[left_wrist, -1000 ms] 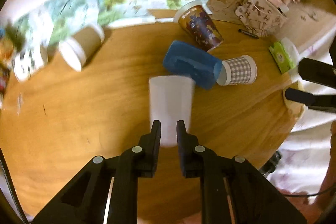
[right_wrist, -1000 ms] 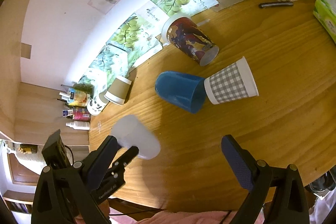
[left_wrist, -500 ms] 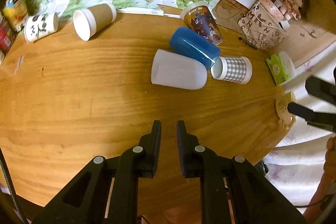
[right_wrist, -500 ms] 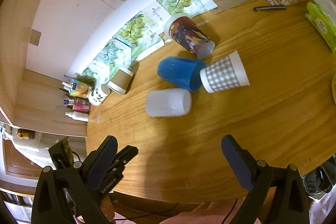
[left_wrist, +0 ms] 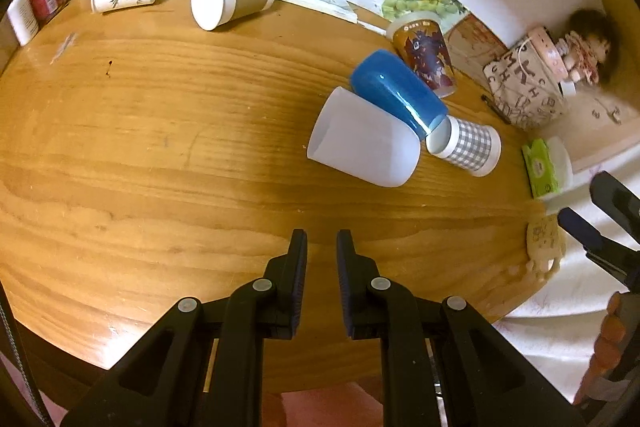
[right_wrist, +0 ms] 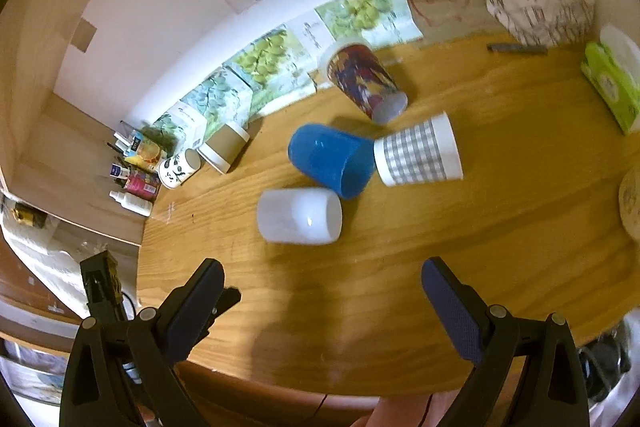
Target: Flip cup upright
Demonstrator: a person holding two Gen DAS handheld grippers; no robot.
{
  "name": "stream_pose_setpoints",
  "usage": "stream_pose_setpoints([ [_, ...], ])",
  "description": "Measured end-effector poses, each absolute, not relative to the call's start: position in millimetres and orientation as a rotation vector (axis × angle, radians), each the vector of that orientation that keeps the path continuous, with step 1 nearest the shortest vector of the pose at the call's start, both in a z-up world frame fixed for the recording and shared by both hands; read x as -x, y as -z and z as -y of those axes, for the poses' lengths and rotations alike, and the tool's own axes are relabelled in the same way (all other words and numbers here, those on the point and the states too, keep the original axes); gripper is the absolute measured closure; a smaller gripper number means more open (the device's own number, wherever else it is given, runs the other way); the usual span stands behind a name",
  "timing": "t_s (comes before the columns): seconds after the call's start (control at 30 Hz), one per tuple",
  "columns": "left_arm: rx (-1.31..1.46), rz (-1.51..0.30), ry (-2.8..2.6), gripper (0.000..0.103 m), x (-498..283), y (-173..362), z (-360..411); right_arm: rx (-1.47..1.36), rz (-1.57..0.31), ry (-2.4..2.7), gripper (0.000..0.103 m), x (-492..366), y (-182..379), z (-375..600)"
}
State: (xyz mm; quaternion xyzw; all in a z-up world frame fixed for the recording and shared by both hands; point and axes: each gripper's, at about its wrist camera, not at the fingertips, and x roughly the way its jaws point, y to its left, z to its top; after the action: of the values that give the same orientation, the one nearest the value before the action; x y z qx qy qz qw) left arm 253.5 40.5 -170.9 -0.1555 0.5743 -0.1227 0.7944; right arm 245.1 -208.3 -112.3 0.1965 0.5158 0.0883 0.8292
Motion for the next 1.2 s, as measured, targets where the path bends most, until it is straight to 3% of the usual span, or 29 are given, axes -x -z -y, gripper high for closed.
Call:
stream_pose_setpoints([
  [0.6, 0.496, -1.018, 0.094, 0.081, -229, 147, -40, -0.166, -0.904, -0.391, 0.004, -271, 113, 200],
  [0.83, 0.506, -0.973, -0.002, 0.066, -216, 141, -42, -0.090, -0.839, -0.477, 0.004, -277, 111, 196],
  [0.93, 0.515, -0.974, -0.022, 0.065, -213, 142, -42, -0.043, -0.808, -0.513, 0.004, -278, 110, 190],
  [1.0, 0.522, -0.983, -0.031, 0.060, -212, 144, -40, -0.014, -0.791, -0.534, 0.004, -279, 111, 187],
  [1.07, 0.530, -0.984, -0.037, 0.046, -210, 145, -40, 0.015, -0.771, -0.558, 0.004, -279, 110, 182],
  [1.2, 0.550, -0.998, -0.048, 0.042, -207, 148, -40, 0.083, -0.741, -0.601, 0.004, -281, 112, 172],
])
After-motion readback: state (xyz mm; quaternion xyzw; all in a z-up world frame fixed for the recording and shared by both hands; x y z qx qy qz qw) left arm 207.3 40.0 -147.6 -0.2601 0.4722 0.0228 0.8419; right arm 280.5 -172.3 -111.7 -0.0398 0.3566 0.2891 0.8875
